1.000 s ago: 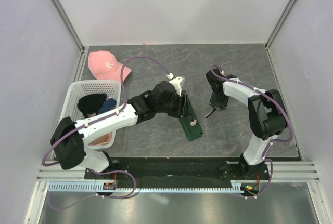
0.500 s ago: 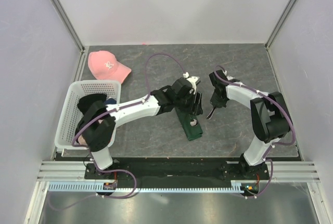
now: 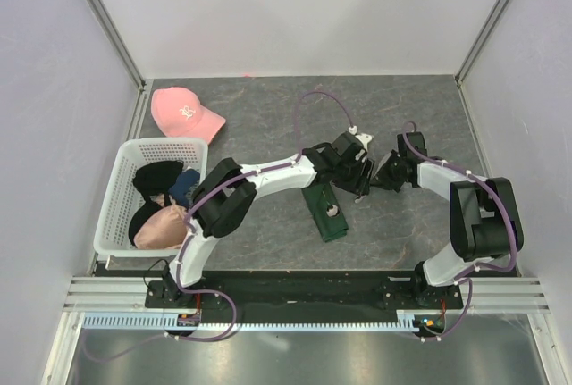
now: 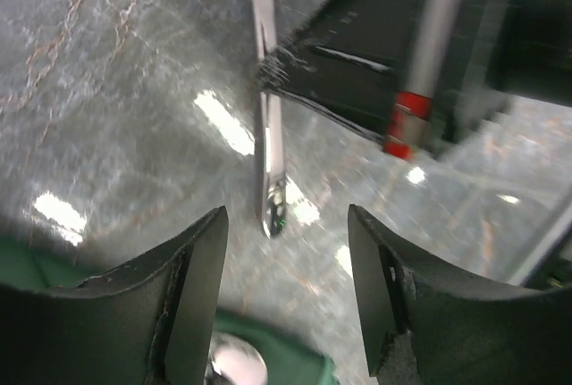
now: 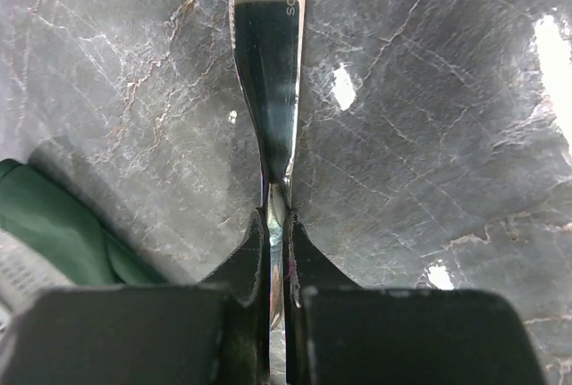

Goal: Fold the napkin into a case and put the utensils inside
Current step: Pass from the right arm to the left

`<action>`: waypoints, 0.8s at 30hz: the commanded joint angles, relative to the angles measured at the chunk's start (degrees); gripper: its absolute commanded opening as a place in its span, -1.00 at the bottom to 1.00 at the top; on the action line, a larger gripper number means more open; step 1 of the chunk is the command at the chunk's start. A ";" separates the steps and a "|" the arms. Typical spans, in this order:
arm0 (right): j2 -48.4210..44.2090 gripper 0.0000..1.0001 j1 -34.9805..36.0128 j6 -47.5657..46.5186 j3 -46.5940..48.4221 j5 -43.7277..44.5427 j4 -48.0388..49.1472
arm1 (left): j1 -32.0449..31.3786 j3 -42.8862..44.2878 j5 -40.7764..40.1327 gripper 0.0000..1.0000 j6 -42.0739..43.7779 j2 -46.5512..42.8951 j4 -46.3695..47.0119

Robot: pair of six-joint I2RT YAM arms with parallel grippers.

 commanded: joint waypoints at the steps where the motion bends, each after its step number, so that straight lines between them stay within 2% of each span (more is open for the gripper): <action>1: 1.00 -1.00 -2.62 -1.82 -4.09 -2.24 -1.28 | -0.65 4.63 -4.03 0.27 4.79 3.60 -2.22; 7: 1.18 -1.00 -4.38 -1.56 -5.77 -4.00 0.40 | -1.27 8.23 -4.74 0.22 4.88 7.47 -6.35; 14: 1.35 -1.00 -4.99 -0.77 -6.21 -4.71 0.92 | -3.46 10.34 -6.40 -0.19 4.97 11.07 -8.72; 18: 0.91 -1.00 -5.08 0.37 -6.91 -5.06 1.54 | -4.43 11.05 -9.20 -0.31 4.79 12.13 -10.13; 21: 0.65 -1.00 -5.08 0.99 -7.17 -5.06 1.72 | -4.52 11.31 -10.10 -0.59 5.06 12.84 -10.22; 22: 0.47 -1.00 -4.99 1.08 -7.09 -5.14 1.72 | -4.61 11.23 -10.19 -0.74 4.97 12.84 -10.13; 24: 0.30 -1.00 -4.99 0.64 -6.65 -5.06 1.72 | -4.52 11.40 -10.01 -0.86 5.41 12.57 -10.22</action>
